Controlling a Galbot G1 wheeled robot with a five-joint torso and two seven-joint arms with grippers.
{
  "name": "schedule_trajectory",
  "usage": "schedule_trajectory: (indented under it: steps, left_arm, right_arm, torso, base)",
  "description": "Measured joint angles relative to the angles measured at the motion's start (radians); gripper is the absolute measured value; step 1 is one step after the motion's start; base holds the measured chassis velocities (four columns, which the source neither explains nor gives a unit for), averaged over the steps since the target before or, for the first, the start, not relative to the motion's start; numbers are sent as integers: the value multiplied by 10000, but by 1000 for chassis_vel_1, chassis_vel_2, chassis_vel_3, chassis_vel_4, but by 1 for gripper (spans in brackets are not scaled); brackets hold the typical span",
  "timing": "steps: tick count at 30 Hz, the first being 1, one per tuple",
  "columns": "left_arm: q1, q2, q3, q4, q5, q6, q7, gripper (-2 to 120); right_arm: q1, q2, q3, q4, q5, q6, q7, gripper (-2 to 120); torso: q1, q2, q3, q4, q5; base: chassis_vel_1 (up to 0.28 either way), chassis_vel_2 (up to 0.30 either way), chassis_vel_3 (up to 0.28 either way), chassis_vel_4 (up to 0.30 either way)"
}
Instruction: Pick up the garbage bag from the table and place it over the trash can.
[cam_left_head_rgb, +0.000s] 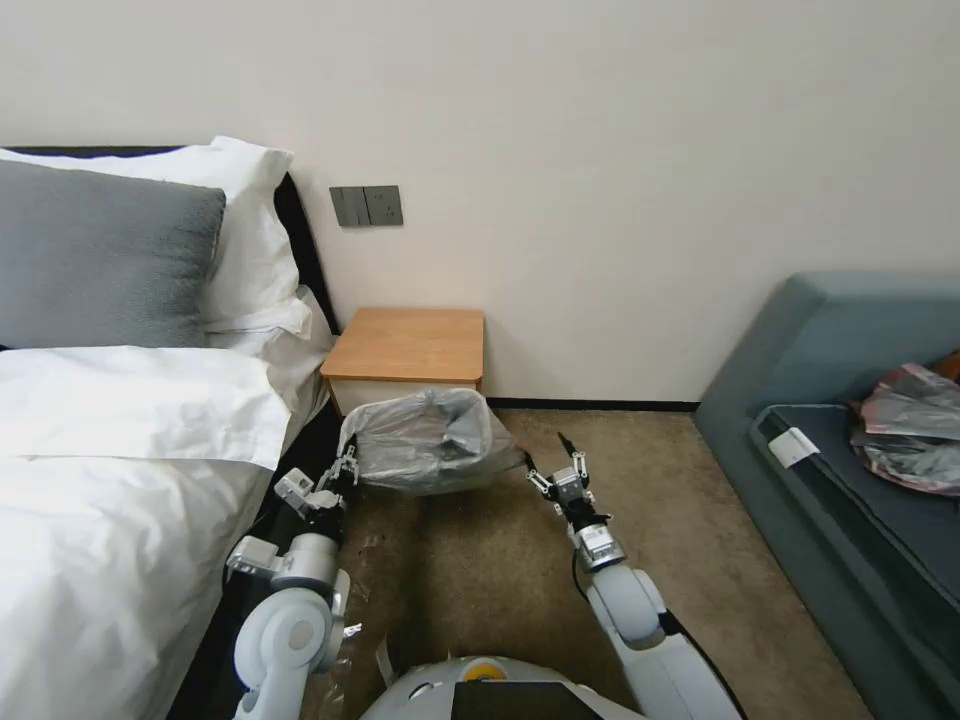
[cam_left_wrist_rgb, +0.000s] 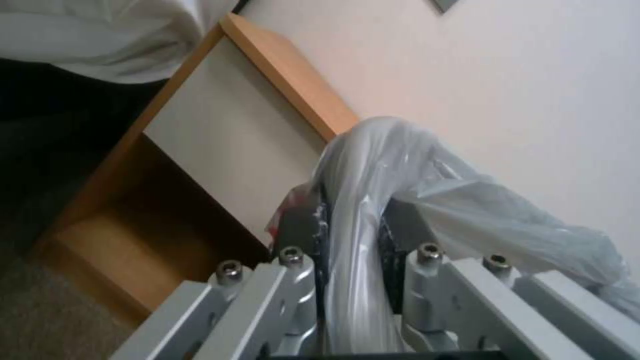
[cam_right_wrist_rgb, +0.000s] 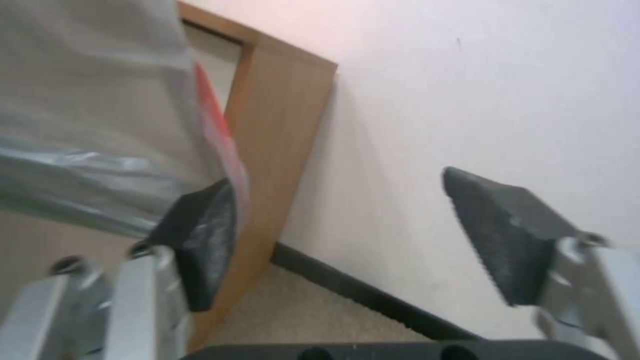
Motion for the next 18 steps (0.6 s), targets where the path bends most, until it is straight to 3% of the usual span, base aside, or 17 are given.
schedule_trajectory:
  steps: [5,7,9,13,18]
  left_arm:
    - [-17,-65,126,-93,40,-16,-40,11]
    - [-13,-66,146,-95,40,-16,-41,11]
    - [11,-66,185,-94,78,-15,-45,11]
    - [20,-89,212,-88,96,-15,-45,11]
    - [-50,-47,244,178,329,-15,-129,11]
  right_arm:
    - [-55,15,36,108,754,-50,-483,98]
    - [-81,19,11,164,1103,-82,-594,99]
    - [-138,10,-40,365,2321,-257,-1029,100]
    - [-167,6,-42,584,2915,-351,-1298,100]
    - [-466,166,285,1492,2511,-373,-1688,100]
  torso:
    - [0,0,0,0,3]
    - [0,0,0,0,2]
    - [-1,0,0,-1,2]
    - [0,0,0,0,1]
    - [0,0,0,-1,1]
  base:
    - [0,0,0,0]
    - [0,0,0,0]
    - [0,0,0,0]
    - [0,0,0,0]
    - [0,0,0,0]
